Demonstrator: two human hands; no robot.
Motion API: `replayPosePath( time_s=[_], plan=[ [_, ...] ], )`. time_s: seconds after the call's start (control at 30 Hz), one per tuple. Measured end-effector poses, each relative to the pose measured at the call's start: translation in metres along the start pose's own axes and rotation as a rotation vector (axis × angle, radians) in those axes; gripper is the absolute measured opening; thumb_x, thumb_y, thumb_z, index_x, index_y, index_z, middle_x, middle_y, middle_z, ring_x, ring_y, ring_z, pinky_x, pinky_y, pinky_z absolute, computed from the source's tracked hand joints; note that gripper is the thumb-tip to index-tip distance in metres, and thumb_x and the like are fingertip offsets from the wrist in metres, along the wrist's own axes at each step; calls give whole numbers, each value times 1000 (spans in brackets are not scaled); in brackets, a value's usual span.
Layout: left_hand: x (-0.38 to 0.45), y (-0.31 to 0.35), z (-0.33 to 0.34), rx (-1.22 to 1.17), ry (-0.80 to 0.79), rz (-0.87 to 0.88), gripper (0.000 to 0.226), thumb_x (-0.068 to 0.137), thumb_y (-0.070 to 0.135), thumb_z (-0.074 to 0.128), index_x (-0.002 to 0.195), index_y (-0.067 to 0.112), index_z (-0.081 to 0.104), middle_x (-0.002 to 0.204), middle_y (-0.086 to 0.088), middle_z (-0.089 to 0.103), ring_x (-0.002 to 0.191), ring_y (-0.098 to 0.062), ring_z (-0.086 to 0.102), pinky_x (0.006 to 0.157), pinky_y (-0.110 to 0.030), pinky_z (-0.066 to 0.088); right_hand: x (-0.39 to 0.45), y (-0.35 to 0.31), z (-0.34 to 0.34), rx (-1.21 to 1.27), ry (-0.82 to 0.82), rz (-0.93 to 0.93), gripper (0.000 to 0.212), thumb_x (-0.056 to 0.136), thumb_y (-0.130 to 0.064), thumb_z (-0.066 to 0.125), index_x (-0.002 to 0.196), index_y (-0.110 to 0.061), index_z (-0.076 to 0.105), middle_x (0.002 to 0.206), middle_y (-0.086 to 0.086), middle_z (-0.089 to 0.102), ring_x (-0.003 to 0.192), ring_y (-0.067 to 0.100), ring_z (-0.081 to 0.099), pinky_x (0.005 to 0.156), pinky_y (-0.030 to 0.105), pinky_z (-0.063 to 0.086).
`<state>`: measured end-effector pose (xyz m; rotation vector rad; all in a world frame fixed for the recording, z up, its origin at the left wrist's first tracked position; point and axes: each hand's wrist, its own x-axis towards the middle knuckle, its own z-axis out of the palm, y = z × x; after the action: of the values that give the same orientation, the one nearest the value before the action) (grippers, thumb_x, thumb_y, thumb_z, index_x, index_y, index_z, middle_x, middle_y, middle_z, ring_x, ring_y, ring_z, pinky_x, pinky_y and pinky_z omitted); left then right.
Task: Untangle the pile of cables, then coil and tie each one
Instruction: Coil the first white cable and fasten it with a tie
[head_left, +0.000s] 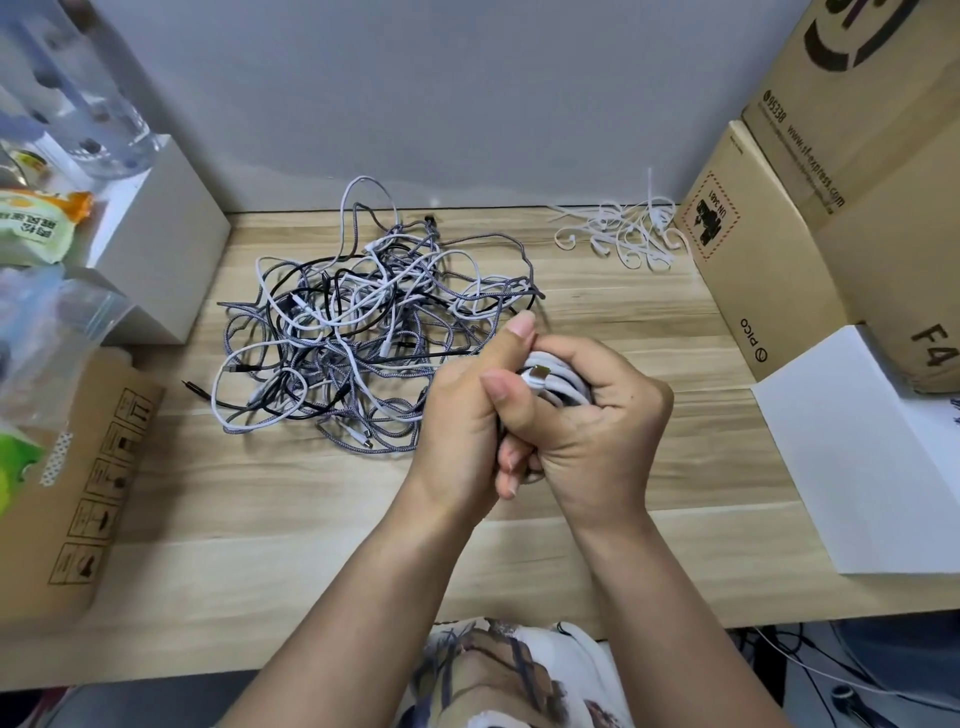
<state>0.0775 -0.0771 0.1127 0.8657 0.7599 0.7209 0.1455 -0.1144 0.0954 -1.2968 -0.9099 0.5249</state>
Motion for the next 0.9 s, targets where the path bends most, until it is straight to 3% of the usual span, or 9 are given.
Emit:
replayPosePath(
  time_s=[0.07,0.13,0.23,0.3,0.43,0.53,0.67,0.8,0.9],
  plan=[
    [6,-1,-4,35,96,103,60,88,34,47,32,15,45,32,0,34,29,-14,31,38,-14,22,2,3,5,-234,92,-217,37,64,-56,75,82,-24,68,62,-6,66,53,19,61,55,42,50],
    [10,0,-7,64,122,139,58,95,27,43,38,17,49,35,1,37,32,-14,31,38,-16,22,4,2,10,-253,142,-267,33,64,-49,76,81,-22,68,67,-7,67,55,14,61,56,38,50],
    [15,2,-11,28,-13,69,36,88,34,49,65,7,55,38,1,41,34,-12,36,39,-18,32,20,-5,13,90,173,13,18,60,-28,82,65,-23,65,52,-10,60,43,4,52,45,18,42],
    [20,3,-16,-62,-194,21,33,90,35,48,80,5,59,49,0,49,47,-13,46,53,-24,41,36,-4,11,298,186,221,19,56,-30,79,56,-20,63,46,-7,54,34,6,44,36,13,33],
    [30,3,-24,-14,-303,121,30,91,38,49,80,11,59,67,2,55,69,-14,49,70,-27,39,59,5,15,446,125,376,36,60,-30,76,65,-1,55,39,-1,42,23,6,34,32,8,23],
    [42,5,-18,20,-274,185,29,86,37,57,96,10,54,71,7,54,72,-9,48,71,-21,39,78,11,18,477,85,424,45,60,-37,73,74,2,55,38,0,39,22,5,33,32,8,21],
    [70,3,-14,38,-205,202,22,88,29,48,101,12,53,72,8,50,71,-6,45,73,-23,37,111,31,17,419,-58,505,30,72,-36,60,63,-7,54,38,0,42,23,6,33,32,9,22],
    [104,-2,-18,-17,-21,126,26,88,29,44,108,12,49,66,11,47,63,-4,42,59,-20,38,153,62,23,242,-262,498,33,81,-39,64,67,-10,58,46,-4,51,37,7,44,39,16,34],
    [124,-5,-28,-89,68,139,24,86,26,42,102,10,50,65,7,44,60,-7,39,54,-21,36,204,115,24,-3,-182,456,28,94,-38,50,77,-20,62,55,-4,54,44,2,45,49,17,36]
  ],
)
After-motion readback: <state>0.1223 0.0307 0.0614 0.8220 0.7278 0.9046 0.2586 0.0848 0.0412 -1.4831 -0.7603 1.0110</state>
